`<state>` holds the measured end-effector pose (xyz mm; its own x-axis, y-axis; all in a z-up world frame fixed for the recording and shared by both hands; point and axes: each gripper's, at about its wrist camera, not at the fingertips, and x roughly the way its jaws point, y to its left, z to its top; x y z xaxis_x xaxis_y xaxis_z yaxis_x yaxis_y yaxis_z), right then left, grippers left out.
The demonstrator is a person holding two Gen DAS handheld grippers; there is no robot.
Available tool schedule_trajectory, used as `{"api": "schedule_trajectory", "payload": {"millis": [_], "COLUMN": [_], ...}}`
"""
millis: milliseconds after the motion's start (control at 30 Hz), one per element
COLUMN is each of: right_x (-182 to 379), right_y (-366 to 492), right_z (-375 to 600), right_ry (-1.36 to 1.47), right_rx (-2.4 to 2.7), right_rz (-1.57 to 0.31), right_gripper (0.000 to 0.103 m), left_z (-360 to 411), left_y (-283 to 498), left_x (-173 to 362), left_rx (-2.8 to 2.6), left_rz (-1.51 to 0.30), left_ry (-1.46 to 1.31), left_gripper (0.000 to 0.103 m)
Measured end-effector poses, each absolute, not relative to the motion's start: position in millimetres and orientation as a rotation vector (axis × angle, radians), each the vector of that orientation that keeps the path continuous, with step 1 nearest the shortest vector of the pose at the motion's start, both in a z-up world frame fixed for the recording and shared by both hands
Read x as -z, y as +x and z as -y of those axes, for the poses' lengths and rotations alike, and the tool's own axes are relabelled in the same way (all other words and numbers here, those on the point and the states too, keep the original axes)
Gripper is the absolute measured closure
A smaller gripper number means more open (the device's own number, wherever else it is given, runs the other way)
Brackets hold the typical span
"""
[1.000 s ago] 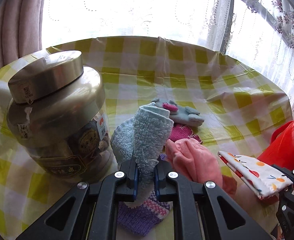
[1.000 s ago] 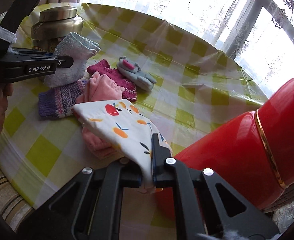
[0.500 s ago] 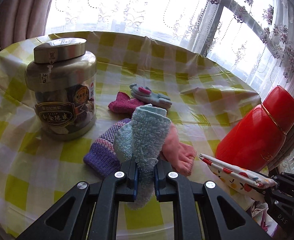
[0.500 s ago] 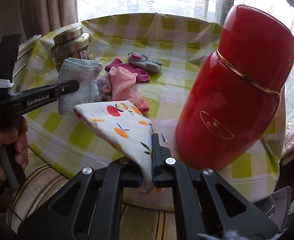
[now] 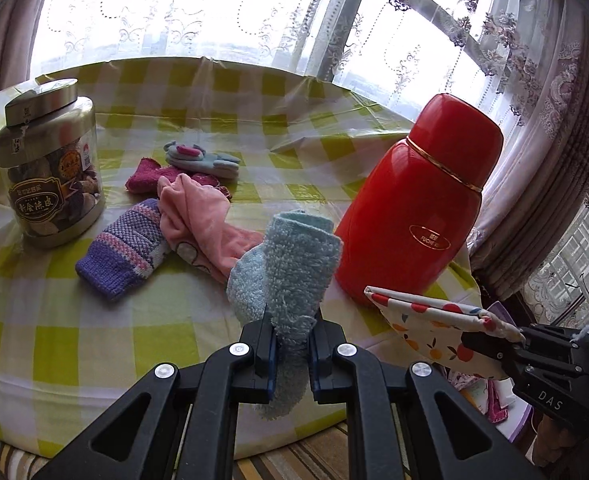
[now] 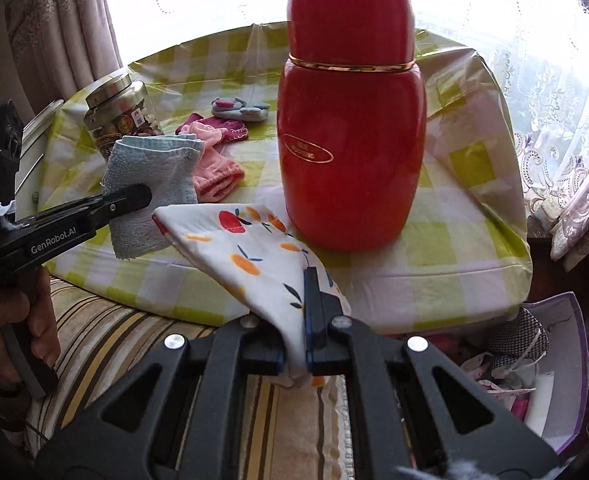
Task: Organize soft objects
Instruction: 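Carry the blue sock and orange-print cloth into the white box and open both tools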
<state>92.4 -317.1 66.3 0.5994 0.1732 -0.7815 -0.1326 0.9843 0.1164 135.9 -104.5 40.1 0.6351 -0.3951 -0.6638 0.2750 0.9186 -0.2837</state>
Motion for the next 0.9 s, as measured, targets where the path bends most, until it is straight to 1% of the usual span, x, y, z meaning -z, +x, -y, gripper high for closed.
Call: {"api": "schedule_trajectory", "payload": {"millis": [333,900], "right_x": [-69,-72], "right_y": [66,24], "right_z": [375,501], "right_ry": [0.087,0.151], "right_rx": [-0.05,0.287], "right_rz": [-0.91,-0.913], "right_gripper": [0.094,0.094], "left_z": [149,255], "left_y": [110,76], "left_x": [-50,-50], "left_rx": [0.511,0.783], "left_rz": [-0.812,-0.895], "left_ry": [-0.154,-0.121], "left_gripper": [0.091,0.091]}}
